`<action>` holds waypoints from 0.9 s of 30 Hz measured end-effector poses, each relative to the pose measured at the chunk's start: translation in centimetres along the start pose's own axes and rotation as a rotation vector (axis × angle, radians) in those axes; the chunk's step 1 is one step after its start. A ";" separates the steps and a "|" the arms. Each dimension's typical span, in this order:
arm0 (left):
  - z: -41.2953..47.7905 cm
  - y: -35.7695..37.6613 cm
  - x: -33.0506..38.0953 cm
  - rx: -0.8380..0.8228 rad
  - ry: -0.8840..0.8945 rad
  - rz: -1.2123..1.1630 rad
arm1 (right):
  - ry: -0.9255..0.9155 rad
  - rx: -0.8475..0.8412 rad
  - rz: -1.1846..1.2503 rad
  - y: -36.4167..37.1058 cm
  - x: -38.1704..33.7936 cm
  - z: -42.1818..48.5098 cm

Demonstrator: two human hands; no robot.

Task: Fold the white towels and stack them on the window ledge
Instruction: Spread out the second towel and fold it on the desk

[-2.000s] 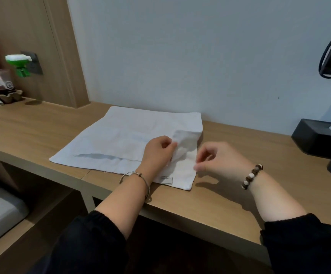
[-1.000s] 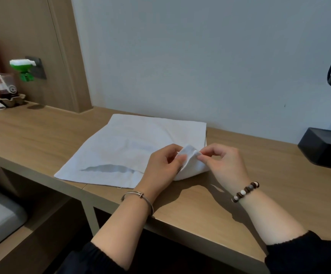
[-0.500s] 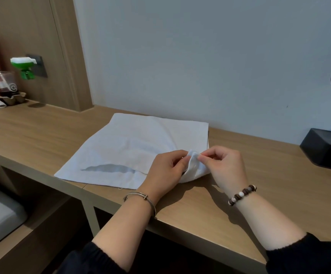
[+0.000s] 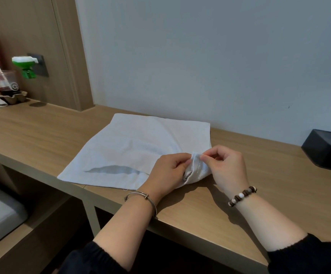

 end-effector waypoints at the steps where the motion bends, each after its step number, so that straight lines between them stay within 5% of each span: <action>1: 0.0 0.0 -0.1 0.003 0.011 0.019 | -0.001 -0.003 -0.001 0.0 0.0 0.0; 10: -0.4 0.1 0.5 -0.045 0.057 0.060 | 0.018 -0.013 -0.015 -0.1 -0.1 0.0; 27: -0.2 0.6 0.1 -0.073 0.167 0.152 | -0.013 -0.452 -0.196 -1.7 -0.8 2.3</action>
Point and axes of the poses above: each hand's wrist, its own z-axis towards the middle knuckle, its own y-axis out of the palm, x = y × z, the point moved 1 cm from there along z, towards the middle knuckle, and after that the axes turned 13 degrees about x, right-handed, at the moved point
